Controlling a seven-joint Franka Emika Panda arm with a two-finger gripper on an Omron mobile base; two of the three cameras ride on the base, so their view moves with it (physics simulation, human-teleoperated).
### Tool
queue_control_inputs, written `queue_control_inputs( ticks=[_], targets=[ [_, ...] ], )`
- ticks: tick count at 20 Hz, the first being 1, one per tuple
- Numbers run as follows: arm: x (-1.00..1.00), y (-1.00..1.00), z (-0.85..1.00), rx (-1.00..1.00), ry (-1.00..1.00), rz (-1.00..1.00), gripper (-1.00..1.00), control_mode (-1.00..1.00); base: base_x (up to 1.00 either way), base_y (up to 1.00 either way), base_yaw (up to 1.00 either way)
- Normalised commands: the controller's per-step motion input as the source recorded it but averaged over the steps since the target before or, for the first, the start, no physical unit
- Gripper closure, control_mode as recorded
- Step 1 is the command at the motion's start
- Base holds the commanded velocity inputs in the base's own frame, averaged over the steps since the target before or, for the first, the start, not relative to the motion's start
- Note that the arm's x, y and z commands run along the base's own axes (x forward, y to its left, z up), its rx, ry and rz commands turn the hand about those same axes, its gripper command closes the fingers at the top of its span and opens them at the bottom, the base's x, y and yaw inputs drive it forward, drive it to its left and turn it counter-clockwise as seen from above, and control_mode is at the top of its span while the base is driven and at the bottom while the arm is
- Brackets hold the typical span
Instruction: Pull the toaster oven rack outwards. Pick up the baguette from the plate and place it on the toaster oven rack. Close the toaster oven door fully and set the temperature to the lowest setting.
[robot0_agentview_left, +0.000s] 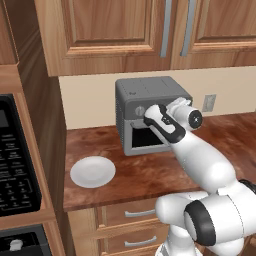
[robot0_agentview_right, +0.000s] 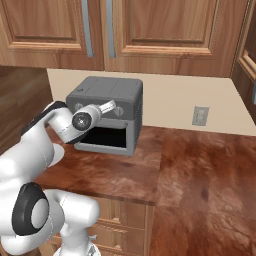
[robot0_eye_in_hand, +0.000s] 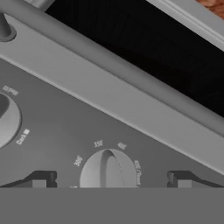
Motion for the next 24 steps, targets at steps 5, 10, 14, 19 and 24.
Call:
queue_control_inputs(
  ticks=[5, 10, 14, 19, 24],
  targets=[
    [0.0, 0.0, -0.01, 0.0, 0.0, 0.0, -1.0, -1.0, 0.0, 0.0, 0.0],
    [0.01, 0.0, -0.06, 0.0, 0.0, 0.0, -1.0, -1.0, 0.0, 0.0, 0.0],
    [0.03, 0.0, -0.07, 0.0, 0.0, 0.0, -1.0, -1.0, 0.0, 0.0, 0.0],
    [0.09, 0.0, -0.04, 0.0, 0.0, 0.0, -1.0, -1.0, 0.0, 0.0, 0.0],
    [0.06, 0.0, -0.05, 0.0, 0.0, 0.0, -1.0, -1.0, 0.0, 0.0, 0.0]
  ],
)
